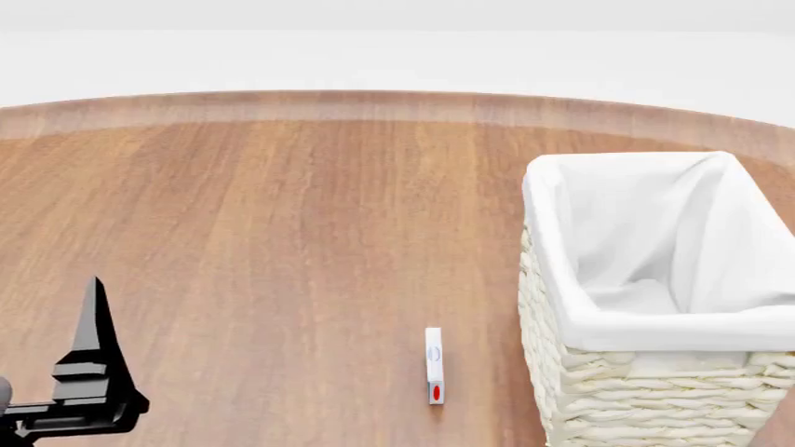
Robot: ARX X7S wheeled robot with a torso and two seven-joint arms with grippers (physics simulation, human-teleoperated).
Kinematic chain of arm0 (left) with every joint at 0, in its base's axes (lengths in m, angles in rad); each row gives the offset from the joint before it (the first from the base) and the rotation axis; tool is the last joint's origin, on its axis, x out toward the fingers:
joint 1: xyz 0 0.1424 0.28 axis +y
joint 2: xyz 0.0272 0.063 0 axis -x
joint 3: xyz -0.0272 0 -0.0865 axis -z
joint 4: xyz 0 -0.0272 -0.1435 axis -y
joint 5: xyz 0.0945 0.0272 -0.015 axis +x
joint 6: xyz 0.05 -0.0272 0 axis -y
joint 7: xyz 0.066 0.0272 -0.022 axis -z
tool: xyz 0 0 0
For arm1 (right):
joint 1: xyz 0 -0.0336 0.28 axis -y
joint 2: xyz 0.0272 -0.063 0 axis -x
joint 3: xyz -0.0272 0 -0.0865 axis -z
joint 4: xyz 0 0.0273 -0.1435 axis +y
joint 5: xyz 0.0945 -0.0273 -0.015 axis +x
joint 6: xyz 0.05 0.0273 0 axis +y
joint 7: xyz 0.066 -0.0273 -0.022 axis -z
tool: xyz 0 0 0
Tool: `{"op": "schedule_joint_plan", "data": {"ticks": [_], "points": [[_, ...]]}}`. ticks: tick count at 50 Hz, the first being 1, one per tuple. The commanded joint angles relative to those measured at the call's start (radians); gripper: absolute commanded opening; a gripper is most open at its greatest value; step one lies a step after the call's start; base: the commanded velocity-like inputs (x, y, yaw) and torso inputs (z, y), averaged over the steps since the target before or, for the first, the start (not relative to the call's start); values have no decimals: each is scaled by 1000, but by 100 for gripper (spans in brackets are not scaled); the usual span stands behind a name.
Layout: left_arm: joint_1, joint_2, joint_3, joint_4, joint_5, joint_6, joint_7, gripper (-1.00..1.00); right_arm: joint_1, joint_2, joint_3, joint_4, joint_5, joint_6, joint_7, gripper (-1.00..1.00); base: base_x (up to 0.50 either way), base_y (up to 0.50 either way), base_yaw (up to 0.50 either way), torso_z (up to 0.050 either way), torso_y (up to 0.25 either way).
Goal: Pick up the tomato sauce, and put it in the basket.
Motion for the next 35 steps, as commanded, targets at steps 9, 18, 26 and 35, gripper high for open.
{"op": "schedule_joint_plan", "data": {"ticks": [9,18,26,35], "points": [[6,-2,14,-33,2,34,2,100,61,10,0,76,29,14,10,100,0,0,0,0,0],[4,-4,17,-46,1,41,1,100,124,7,1,160,54,27,2,100,0,0,0,0,0],[0,-3,25,-75,6,59,5,100,155,7,-8,189,63,43,-4,100,0,0,0,0,0],[0,-8,16,-90,-3,70,6,100,181,9,-18,192,60,70,1,100,0,0,0,0,0]]}}
